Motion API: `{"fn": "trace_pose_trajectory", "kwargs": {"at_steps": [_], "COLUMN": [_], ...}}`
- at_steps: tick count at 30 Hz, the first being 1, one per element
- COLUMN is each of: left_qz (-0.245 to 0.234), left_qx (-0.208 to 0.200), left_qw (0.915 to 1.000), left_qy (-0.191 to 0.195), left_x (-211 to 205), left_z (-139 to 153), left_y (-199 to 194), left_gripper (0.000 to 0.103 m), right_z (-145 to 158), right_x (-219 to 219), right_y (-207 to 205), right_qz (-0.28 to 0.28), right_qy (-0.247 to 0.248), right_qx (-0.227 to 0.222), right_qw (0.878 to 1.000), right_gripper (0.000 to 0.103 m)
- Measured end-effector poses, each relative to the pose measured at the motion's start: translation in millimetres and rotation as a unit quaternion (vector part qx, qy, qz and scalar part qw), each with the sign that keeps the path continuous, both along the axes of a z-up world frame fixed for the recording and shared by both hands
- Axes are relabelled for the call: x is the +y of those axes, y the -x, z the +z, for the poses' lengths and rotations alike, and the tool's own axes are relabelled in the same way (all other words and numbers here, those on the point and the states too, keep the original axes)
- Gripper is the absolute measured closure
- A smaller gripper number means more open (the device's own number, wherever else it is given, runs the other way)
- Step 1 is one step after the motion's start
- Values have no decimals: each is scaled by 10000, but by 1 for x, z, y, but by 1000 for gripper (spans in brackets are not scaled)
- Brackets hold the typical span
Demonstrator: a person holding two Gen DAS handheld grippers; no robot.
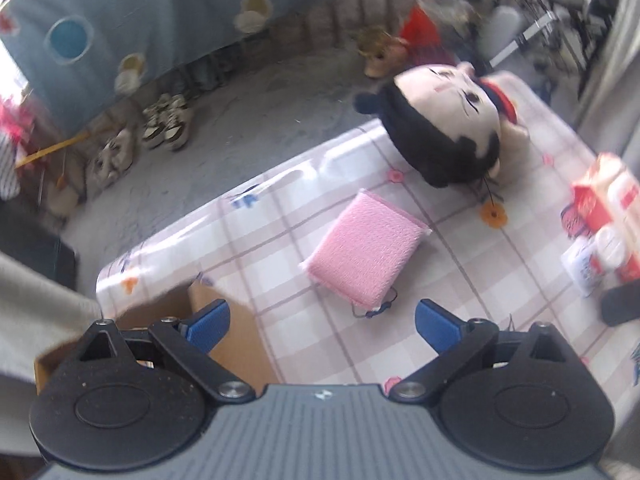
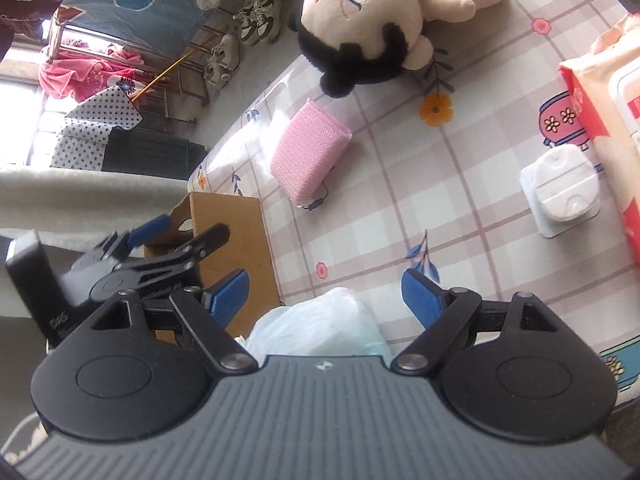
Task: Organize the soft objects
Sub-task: 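Move both tools back over the bed toward the pink sponge and yogurt cup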
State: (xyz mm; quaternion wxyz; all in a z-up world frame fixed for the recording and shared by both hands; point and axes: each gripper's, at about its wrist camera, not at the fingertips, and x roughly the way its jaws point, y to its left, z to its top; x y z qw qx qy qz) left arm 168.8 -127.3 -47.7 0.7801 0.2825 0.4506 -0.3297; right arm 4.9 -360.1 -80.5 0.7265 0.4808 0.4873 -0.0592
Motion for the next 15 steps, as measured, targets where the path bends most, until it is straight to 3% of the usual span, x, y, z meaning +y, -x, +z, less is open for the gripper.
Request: {"fn": "trace_pose_trajectory", "kwargs": {"at_steps": [7, 12, 15], "left_qz": [-919, -1652, -1841], "left_qx": [-14, 170, 363], "left_qw": [9930, 9806, 9757], "left_qy": [-741, -1045, -1133], "left_x": [-82, -112, -119], "left_z": [-55, -90, -107], "left_y": [-13, -24, -35], "left_gripper": [3, 3, 3], "right_z": [-10, -28, -35], "right_x": [-49, -71, -77], "right_y": [23, 35, 37], "right_qz": [171, 65, 54], "right_qy": [17, -154, -216], "right_qx": [111, 271, 347], "right_qw": [9998, 9995, 9992], "right_gripper": [18, 18, 18]}}
